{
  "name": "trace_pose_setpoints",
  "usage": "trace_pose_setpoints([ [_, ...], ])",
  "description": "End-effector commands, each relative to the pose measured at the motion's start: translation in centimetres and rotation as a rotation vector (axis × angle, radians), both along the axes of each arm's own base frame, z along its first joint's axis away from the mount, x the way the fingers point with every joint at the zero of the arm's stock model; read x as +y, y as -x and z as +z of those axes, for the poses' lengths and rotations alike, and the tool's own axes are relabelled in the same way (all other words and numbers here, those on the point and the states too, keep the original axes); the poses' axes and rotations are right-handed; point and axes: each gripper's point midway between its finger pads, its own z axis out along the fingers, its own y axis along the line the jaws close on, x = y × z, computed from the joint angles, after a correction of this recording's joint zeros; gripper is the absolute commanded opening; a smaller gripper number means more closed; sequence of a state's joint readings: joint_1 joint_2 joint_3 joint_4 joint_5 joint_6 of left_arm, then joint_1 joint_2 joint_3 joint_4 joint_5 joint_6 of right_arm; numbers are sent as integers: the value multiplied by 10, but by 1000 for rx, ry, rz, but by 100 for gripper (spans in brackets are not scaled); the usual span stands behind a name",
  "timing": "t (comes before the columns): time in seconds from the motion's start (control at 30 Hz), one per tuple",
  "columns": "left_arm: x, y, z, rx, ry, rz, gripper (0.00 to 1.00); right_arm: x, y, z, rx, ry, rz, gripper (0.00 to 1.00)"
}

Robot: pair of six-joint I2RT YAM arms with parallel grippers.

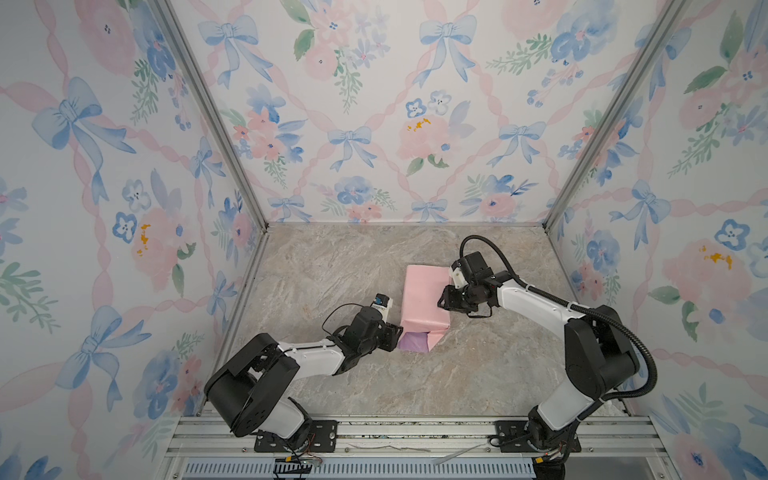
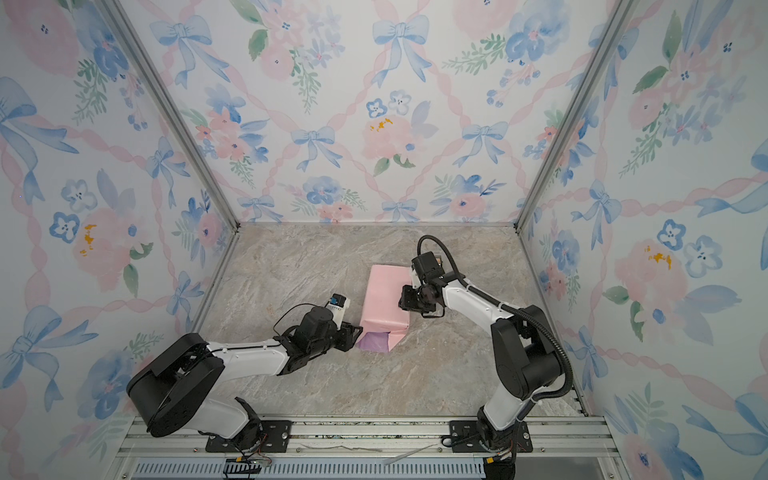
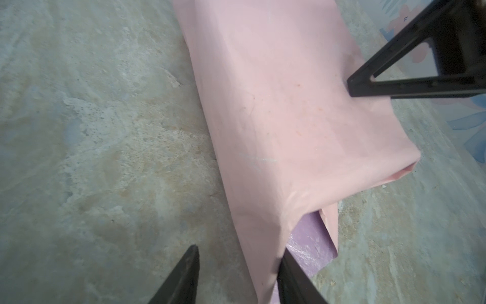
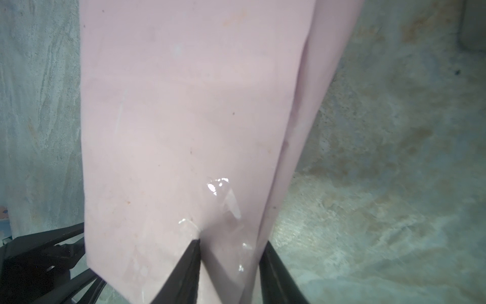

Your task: Wrap the gift box in paper

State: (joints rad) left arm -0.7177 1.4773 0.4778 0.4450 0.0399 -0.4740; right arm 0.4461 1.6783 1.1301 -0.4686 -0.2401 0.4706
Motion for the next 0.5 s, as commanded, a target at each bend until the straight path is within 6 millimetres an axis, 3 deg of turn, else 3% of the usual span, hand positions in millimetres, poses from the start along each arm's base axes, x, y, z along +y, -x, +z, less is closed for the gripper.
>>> trace_pose_setpoints([
  [0.0,-3,-9,2,-44,-21,15,47,-14,14,-24,60,85,-4,38],
  [0.47,-18,-12,0,-87,-56,40,36,-7,18,-23,47,80,8,35],
])
